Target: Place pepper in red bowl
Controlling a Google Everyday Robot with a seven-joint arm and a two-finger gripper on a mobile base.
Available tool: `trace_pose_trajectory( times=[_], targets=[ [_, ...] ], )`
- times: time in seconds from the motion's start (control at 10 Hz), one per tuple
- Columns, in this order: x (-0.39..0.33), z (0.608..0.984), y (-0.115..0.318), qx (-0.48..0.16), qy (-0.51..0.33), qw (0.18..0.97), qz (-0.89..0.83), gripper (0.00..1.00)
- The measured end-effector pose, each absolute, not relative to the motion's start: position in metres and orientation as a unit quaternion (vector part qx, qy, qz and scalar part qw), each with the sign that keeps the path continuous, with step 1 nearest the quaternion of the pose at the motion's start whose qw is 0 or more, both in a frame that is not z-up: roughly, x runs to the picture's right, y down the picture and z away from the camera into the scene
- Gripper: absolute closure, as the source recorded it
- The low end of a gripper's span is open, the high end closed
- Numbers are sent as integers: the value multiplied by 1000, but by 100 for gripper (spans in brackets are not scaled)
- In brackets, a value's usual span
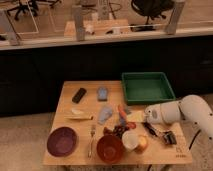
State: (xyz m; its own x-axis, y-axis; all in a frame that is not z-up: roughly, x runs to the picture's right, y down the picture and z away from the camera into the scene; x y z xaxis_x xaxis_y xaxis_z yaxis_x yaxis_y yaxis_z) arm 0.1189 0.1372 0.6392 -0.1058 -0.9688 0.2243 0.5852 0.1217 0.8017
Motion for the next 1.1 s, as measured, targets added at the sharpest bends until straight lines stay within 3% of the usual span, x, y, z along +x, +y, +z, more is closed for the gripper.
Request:
trace_pose_trajectory(
  times=[0.5,0.8,1.1],
  targets=[
    [91,601,180,219,-453,563,-656,86],
    [72,592,218,197,-538,502,-648,86],
    [40,599,254,155,-570,453,-668,86]
  ],
)
